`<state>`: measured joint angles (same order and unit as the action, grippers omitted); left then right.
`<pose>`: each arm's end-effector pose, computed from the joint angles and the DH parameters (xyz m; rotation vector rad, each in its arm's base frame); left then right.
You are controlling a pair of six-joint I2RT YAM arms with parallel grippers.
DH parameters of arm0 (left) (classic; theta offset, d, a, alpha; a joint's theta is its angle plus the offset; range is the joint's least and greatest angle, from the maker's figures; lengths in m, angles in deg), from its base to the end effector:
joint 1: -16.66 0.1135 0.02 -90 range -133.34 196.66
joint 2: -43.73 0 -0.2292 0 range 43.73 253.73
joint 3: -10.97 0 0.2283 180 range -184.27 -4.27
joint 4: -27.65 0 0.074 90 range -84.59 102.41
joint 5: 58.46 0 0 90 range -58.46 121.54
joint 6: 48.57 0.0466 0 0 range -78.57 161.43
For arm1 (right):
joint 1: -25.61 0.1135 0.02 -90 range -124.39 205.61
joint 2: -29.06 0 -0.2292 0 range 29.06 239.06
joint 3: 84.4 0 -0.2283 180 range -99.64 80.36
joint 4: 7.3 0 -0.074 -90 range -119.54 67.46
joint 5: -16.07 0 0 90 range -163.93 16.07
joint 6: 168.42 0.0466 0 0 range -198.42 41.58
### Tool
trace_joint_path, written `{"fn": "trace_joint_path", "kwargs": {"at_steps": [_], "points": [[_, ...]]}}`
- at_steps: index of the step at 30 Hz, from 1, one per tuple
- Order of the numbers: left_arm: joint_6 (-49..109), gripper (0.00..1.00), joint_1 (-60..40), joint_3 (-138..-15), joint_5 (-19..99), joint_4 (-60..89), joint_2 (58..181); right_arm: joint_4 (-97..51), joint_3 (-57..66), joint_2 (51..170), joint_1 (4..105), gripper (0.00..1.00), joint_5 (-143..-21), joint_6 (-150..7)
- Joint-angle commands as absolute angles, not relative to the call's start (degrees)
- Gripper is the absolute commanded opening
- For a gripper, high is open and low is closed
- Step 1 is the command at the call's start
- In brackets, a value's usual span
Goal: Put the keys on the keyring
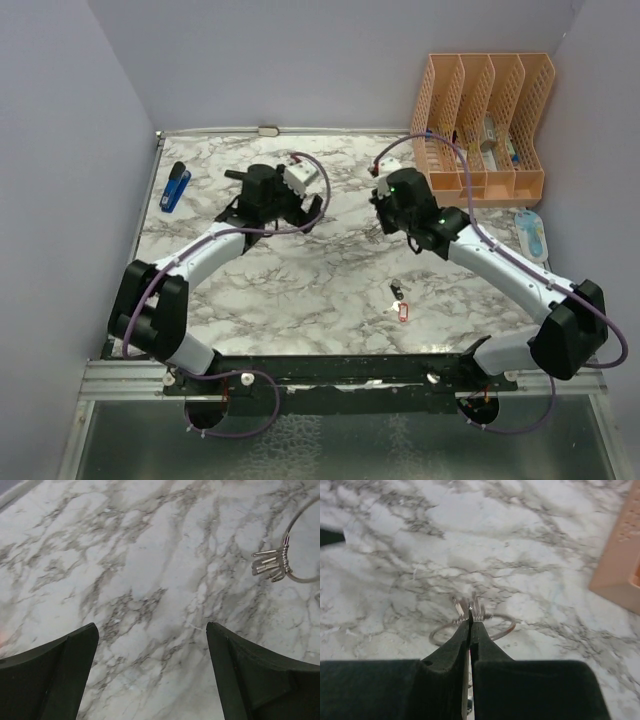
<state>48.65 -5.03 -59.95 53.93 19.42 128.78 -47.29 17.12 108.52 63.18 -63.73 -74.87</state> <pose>0.3000 -0.1384 0.2416 0.7382 1.8264 -0.5482 0.2403 0.1745 0.2563 -0.5773 2.2039 0.1744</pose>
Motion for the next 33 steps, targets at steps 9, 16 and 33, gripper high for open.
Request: {"fn": "trace_joint_path", "kwargs": {"at_steps": [9,16,33], "points": [[35.5,0.90,-24.6,-58.1,44.1,31.6,140.5,-53.5,15.3,102.2,46.0,0.01,-55.1,-72.0],[24.9,0.92,-26.6,-47.7,41.5,64.2,148.2,-51.8,18.2,99.5,43.7,0.01,-54.7,-68.2],[42.4,0.95,-40.1,-37.1,27.4,114.8,162.5,-48.8,22.6,96.4,43.7,0.01,-53.6,-65.6]]}}
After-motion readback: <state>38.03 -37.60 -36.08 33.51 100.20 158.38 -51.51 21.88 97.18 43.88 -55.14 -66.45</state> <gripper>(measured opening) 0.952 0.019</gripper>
